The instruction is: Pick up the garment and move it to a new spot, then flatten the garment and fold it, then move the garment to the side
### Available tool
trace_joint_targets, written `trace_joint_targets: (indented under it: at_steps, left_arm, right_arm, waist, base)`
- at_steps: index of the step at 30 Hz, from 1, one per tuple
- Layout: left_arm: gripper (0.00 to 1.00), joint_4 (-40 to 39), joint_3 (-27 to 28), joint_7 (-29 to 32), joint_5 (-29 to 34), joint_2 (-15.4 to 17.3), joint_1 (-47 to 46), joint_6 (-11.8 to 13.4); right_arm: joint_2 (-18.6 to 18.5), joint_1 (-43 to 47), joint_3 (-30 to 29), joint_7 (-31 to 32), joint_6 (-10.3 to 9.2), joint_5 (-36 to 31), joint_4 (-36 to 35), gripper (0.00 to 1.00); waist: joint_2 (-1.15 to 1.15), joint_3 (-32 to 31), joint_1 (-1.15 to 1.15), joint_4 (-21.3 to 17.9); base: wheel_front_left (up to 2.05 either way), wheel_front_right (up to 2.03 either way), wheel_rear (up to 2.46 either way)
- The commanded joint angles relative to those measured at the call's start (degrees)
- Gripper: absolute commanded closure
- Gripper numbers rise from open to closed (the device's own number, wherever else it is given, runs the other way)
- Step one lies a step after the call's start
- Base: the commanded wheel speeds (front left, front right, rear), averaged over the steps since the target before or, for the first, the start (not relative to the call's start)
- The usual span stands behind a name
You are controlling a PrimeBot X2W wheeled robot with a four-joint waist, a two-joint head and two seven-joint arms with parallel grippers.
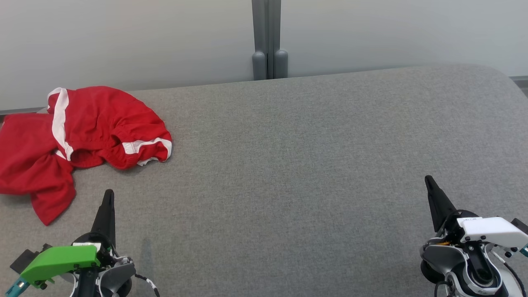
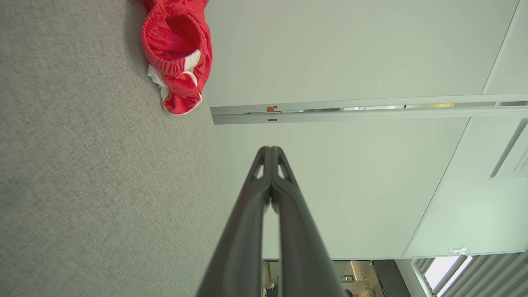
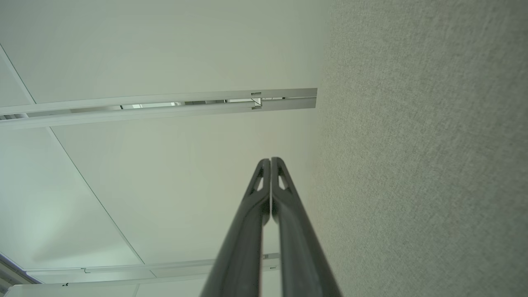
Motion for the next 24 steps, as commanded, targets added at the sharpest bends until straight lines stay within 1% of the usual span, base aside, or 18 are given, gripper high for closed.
trace_joint_targets:
  at_steps: [1,24]
  left_arm:
    - [1.00,-0.1,0.0,0.1,-0.2,0.1,-0.7,-0.3]
    - [1.00,-0.1,0.0,0.1,-0.2,0.1,-0.7,-0.3]
  right_arm:
    - [0.0,-0.4,0.0,0.1,0.00,-0.2,0.1,1.00]
    - [0.0,-0.4,0.0,0.1,0.00,-0.2,0.1,1.00]
  waist:
    - [0.00,0.0,0.00,0.0]
    - [0.00,0.0,0.00,0.0]
  base:
    - [0.00,0.00,0.00]
    - [0.00,0.00,0.00]
